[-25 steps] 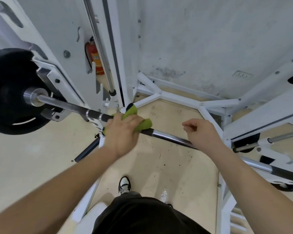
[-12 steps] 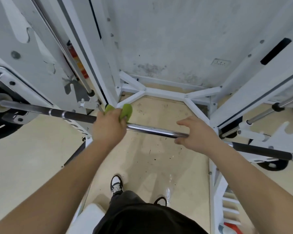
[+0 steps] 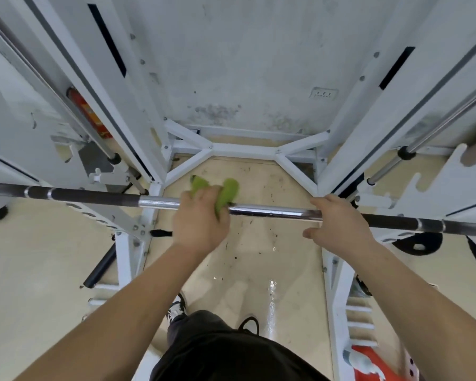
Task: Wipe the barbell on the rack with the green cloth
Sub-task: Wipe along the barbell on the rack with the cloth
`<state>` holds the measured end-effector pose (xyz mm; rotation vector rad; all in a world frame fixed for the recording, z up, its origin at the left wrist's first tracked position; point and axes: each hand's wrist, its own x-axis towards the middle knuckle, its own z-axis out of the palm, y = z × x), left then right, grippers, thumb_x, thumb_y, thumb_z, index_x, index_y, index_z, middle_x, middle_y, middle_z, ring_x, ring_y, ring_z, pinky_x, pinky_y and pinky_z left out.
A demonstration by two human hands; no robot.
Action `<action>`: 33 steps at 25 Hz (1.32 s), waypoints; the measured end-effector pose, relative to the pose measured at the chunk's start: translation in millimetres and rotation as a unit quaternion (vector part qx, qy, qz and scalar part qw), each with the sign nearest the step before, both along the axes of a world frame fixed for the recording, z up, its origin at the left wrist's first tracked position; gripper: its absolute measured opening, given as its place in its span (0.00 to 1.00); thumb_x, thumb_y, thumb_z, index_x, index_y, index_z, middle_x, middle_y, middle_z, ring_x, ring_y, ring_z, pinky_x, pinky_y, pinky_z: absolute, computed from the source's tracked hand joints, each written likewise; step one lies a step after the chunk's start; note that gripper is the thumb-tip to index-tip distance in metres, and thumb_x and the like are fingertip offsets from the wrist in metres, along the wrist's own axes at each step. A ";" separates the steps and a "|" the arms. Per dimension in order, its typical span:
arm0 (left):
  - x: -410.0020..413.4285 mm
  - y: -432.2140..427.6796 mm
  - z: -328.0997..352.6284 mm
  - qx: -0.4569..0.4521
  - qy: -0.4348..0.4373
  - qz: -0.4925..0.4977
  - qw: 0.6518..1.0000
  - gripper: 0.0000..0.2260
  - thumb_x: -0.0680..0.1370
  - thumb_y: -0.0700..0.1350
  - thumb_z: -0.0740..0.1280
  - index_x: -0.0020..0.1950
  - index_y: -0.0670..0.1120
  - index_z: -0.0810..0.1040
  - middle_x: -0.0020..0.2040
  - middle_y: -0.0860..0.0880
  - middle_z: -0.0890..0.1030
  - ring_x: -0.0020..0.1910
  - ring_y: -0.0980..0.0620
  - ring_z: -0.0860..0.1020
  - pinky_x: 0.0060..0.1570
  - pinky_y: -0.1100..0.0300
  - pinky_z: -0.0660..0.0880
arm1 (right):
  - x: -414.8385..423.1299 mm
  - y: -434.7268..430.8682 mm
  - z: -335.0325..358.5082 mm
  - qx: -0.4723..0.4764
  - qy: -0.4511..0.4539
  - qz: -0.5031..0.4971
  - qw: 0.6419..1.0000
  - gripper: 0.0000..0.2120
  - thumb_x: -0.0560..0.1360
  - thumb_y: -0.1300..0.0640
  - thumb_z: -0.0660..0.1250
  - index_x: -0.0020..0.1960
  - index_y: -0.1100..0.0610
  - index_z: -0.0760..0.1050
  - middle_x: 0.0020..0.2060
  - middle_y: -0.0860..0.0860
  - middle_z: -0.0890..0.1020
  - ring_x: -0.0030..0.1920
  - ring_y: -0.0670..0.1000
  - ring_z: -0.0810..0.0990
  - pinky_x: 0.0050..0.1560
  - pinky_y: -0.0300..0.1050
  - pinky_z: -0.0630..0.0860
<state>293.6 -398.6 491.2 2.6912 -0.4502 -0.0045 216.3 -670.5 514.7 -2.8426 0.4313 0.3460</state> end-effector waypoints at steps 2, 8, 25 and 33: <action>0.7 -10.9 0.0 0.014 0.022 -0.123 0.992 0.15 0.80 0.53 0.61 0.65 0.54 0.75 0.57 0.51 0.81 0.52 0.42 0.75 0.45 0.48 0.77 | -7.3 -11.6 -2.9 -0.033 -0.009 -0.010 0.999 0.29 0.68 0.49 0.77 0.66 0.54 0.76 0.56 0.53 0.78 0.56 0.56 0.77 0.53 0.52 0.78; -11.7 -46.4 0.2 0.068 0.022 0.049 0.996 0.15 0.80 0.50 0.60 0.65 0.47 0.75 0.57 0.44 0.79 0.54 0.39 0.72 0.45 0.47 0.74 | -23.0 -28.4 -8.6 -0.038 -0.080 -0.066 0.994 0.02 0.73 0.62 0.68 0.45 0.57 0.79 0.39 0.50 0.76 0.41 0.54 0.77 0.34 0.46 0.73; -41.0 -141.6 13.4 0.137 0.033 -0.231 0.963 0.32 0.74 0.42 0.67 0.77 0.49 0.61 0.67 0.49 0.72 0.59 0.43 0.73 0.47 0.50 0.76 | -21.0 -49.4 -5.7 -0.018 -0.076 -0.108 0.991 0.03 0.71 0.56 0.72 0.44 0.51 0.80 0.38 0.49 0.80 0.39 0.52 0.75 0.30 0.43 0.59; -34.8 -121.6 11.9 0.198 0.060 -0.070 0.976 0.25 0.74 0.46 0.64 0.71 0.47 0.67 0.64 0.45 0.75 0.58 0.40 0.72 0.48 0.50 0.74 | -23.7 -44.4 -10.7 -0.023 -0.087 -0.082 0.993 0.02 0.74 0.57 0.70 0.45 0.52 0.81 0.40 0.49 0.79 0.40 0.52 0.75 0.31 0.44 0.58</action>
